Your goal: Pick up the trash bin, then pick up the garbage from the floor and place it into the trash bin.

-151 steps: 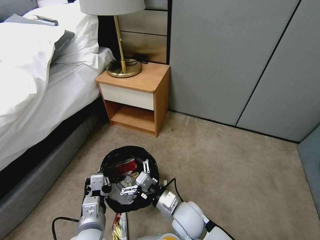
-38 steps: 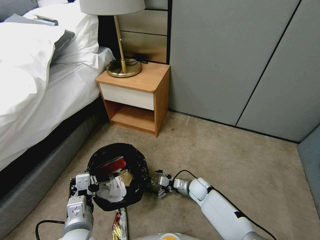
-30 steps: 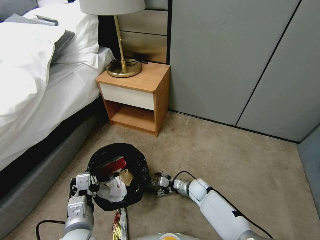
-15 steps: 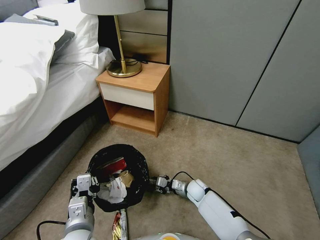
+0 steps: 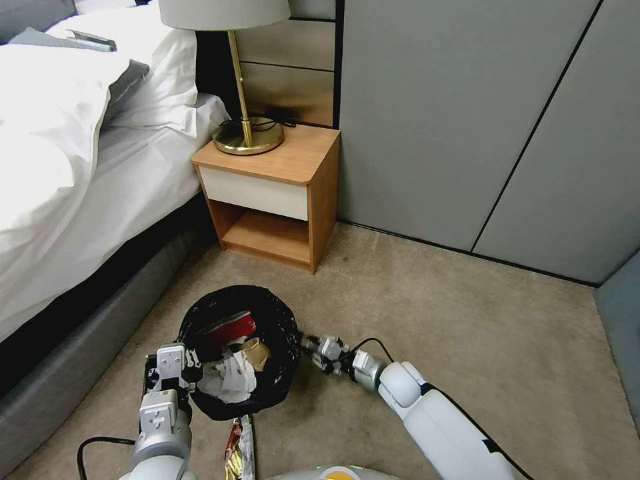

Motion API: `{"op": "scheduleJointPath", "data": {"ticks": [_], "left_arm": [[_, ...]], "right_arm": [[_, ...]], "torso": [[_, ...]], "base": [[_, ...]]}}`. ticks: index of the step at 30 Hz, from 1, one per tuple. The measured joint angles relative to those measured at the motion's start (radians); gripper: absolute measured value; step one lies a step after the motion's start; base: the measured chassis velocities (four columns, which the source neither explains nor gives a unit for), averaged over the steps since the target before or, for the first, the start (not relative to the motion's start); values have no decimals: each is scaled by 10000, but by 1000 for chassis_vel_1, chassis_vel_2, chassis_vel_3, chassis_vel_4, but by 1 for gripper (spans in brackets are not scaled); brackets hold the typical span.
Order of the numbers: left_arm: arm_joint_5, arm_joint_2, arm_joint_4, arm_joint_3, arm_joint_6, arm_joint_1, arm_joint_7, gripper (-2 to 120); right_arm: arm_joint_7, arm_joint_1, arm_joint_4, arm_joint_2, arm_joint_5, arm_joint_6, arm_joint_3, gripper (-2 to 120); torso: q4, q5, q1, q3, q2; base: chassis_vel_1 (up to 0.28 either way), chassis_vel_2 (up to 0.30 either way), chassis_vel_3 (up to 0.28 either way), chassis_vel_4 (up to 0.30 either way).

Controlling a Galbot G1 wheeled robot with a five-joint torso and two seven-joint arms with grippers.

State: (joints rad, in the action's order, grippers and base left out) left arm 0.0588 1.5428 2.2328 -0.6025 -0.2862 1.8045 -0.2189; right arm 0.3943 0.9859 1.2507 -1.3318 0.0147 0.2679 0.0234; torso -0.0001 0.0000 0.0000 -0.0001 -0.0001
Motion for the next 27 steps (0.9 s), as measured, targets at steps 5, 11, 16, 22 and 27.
{"op": "scheduleJointPath", "data": {"ticks": [5, 11, 16, 22, 27], "left_arm": [[-20, -43, 0, 13, 0, 16, 4, 1], [-28, -66, 0, 18, 6, 58, 7, 1], [-22, -71, 50, 70, 14, 69, 10, 1], [19, -64, 51, 121, 21, 73, 13, 1], [65, -51, 41, 169, 29, 58, 15, 1]], "right_arm": [[-1058, 633, 2270, 193, -944, 5, -477, 21], [-1678, 1094, 4207, 262, -1395, -90, -762, 21], [-2202, 1526, 6451, 315, -1897, -211, -806, 21], [-2031, 2165, 7901, 517, -2010, -203, -255, 21], [-1858, 2737, 8146, 729, -1542, -121, 714, 21]], "torso": [[-1, 0, -1, 0, 0], [1, 0, -1, 0, 0], [0, 0, -1, 0, 0], [0, -1, -1, 0, 0], [-1, -1, -1, 1, 1]], "base": [[0, 0, 0, 0], [0, 0, 0, 0], [0, 0, 0, 0], [0, 0, 0, 0], [0, 0, 0, 0]]}}
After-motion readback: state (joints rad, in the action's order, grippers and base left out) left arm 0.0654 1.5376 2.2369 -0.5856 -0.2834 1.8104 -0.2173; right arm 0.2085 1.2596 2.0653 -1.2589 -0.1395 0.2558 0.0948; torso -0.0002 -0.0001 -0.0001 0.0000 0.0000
